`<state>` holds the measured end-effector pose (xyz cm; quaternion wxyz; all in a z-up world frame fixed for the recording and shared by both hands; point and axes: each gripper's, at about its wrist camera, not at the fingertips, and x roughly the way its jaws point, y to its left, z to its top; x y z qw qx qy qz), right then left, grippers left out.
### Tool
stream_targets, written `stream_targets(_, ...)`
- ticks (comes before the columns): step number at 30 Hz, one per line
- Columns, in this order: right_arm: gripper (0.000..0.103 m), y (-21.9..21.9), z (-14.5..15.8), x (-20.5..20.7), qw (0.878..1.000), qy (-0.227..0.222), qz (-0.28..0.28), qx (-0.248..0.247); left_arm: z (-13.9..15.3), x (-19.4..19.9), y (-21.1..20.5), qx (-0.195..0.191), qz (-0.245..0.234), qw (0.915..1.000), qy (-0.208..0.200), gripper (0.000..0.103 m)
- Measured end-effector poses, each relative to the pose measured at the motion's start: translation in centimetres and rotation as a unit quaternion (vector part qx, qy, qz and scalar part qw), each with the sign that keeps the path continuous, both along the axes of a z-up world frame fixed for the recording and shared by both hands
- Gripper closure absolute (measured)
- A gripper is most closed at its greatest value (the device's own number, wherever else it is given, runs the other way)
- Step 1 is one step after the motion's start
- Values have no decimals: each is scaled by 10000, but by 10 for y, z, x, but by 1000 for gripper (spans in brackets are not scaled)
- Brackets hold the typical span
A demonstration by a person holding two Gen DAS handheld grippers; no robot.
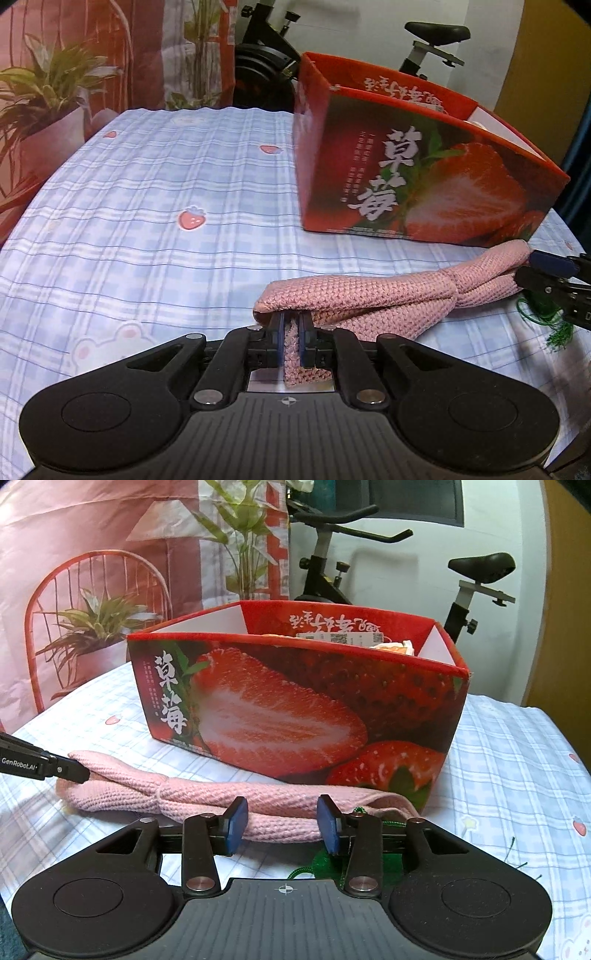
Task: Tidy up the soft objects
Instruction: 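Close the left gripper on one end of the pink cloth while the right gripper grasps its middle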
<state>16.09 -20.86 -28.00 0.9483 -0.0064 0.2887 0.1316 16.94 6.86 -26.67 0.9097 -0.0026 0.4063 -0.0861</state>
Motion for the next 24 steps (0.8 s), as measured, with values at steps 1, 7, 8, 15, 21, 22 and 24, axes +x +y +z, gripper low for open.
stream_targets(1, 62, 0, 0, 0, 10000, -5, -9, -11, 0, 0, 2, 7, 19, 10000, -6, 94)
stream_targets(7, 61, -1, 0, -2, 10000, -10, 13, 5, 0, -1, 13, 125, 157, 9998, -45, 94)
stream_targets(8, 61, -1, 0, -3, 10000, -23, -7, -17, -1, -1, 16, 114, 184, 9998, -46, 94)
stream_targets(15, 60, 2, 0, -3, 10000, -20, 28, 26, -2, -1, 20, 93, 222, 9997, -59, 94)
stream_targets(21, 59, 6, 1, 3, 10000, 12, -37, 91, -4, -2, 22, 74, 224, 9997, -78, 94)
stream_targets(22, 59, 6, 1, 6, 9999, -4, -84, 111, -4, -2, 22, 74, 221, 9997, -76, 94)
stream_targets(24, 56, 6, 3, 11, 9996, -36, -192, 200, -4, -2, 22, 86, 219, 9997, -76, 94)
